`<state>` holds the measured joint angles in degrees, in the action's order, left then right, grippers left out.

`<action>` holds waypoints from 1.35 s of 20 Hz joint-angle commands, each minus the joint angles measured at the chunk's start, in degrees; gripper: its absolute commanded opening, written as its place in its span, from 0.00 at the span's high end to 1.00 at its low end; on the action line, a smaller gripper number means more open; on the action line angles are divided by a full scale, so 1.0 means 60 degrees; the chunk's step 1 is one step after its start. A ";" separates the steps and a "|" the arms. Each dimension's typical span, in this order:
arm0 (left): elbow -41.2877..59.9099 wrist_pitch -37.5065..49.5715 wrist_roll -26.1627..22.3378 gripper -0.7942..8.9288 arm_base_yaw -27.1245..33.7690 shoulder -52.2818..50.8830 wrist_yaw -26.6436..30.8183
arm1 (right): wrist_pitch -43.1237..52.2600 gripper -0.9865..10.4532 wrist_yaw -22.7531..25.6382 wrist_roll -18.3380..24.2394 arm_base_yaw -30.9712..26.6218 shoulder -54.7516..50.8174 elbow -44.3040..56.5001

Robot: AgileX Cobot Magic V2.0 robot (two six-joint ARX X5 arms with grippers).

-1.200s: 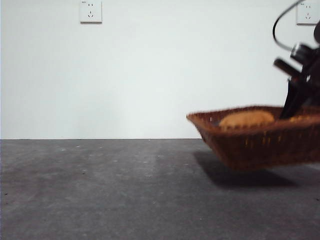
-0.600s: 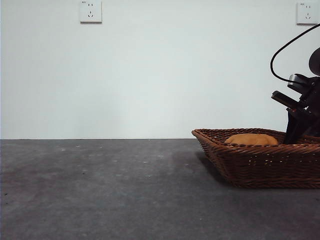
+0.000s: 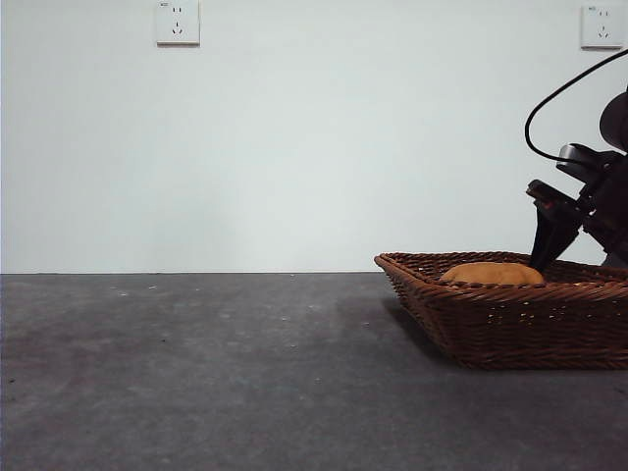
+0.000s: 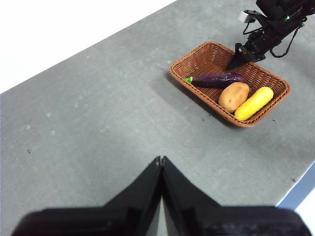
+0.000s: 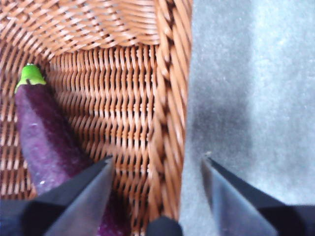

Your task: Help me put the vegetables on the table into the basket

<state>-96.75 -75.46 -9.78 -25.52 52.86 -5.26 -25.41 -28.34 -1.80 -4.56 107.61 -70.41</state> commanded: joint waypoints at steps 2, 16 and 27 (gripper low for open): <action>0.0004 0.0015 0.0095 0.93 0.0036 0.0004 0.0000 | -0.1020 0.63 0.0149 0.0102 -0.0007 -0.0557 -0.0754; 0.0004 0.0015 0.0000 0.93 0.0036 0.0029 -0.0007 | -0.8080 0.89 -0.0146 0.1559 0.0018 -0.7100 -0.1767; 0.0004 0.0015 -0.0015 0.92 0.0036 0.0091 -0.0007 | -0.8885 0.92 -0.0138 0.1814 0.0015 -0.8535 -0.1763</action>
<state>-96.75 -75.46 -9.80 -25.52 53.52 -5.26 -77.49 -28.95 8.58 -4.51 56.45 -80.99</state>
